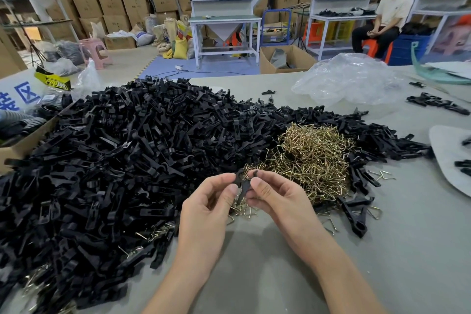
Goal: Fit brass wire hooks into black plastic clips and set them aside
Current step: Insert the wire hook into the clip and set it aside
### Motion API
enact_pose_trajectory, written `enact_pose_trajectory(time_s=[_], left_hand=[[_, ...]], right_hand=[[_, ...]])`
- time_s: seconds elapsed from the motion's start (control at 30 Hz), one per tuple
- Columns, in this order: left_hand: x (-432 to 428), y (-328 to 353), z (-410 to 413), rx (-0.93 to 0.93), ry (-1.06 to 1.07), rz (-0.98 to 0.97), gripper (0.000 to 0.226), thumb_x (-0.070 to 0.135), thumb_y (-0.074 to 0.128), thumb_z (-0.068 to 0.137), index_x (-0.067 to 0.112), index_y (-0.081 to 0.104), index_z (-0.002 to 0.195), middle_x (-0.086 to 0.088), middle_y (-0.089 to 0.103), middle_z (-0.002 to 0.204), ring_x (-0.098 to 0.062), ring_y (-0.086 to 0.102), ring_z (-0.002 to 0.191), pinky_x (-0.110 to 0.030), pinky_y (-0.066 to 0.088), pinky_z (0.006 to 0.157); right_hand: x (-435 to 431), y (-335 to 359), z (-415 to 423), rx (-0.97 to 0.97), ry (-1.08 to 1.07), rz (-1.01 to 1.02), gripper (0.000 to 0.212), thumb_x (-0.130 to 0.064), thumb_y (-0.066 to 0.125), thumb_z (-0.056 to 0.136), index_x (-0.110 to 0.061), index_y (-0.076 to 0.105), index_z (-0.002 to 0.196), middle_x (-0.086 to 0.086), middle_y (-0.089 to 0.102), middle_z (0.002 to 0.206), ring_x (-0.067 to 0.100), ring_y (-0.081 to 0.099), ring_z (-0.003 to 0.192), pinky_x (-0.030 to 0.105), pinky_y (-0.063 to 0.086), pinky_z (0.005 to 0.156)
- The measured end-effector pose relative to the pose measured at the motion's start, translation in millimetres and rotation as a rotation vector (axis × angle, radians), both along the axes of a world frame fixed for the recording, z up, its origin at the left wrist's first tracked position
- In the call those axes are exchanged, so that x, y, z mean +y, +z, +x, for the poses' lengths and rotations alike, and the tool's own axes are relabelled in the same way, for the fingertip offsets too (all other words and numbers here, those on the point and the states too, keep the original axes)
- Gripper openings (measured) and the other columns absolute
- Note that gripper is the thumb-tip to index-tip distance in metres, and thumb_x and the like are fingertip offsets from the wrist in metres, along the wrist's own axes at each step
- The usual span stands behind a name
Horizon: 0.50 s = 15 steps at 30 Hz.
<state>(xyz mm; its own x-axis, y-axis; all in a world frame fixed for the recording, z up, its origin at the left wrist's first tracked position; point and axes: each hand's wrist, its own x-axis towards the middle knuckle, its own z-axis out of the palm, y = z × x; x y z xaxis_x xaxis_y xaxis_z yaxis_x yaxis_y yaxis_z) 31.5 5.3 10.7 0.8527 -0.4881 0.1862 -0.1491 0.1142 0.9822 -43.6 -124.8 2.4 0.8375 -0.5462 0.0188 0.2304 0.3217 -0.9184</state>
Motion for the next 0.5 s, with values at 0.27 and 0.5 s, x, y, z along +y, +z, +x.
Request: enact_pose_trajectory(time_s=[0.27,0.5], left_hand=[[1.3,2.3,0.5,0.04,0.01,-0.008,0.02,0.017,0.066,0.094,0.033,0.077,0.1,0.005,0.077,0.087,-0.005,0.063,0.072,-0.011,0.05,0.065],[1.6,4.3,-3.0,0.04,-0.02,0.01,0.019,0.013,0.066,0.094,0.028,0.077,0.099,0.002,0.077,0.086,-0.012,0.068,0.076,-0.015,0.053,0.068]], right_hand=[[0.4,0.7,-0.6,0.009,0.013,-0.011,0.031,-0.031,0.079,0.074,-0.016,0.079,0.101,0.008,0.075,0.092,0.016,0.071,0.082,0.024,0.058,0.077],[1.9,1.0,-1.0,0.02,0.001,-0.02,0.027,-0.029,0.077,0.075,-0.016,0.079,0.1,0.009,0.076,0.09,0.016,0.071,0.082,0.024,0.058,0.077]])
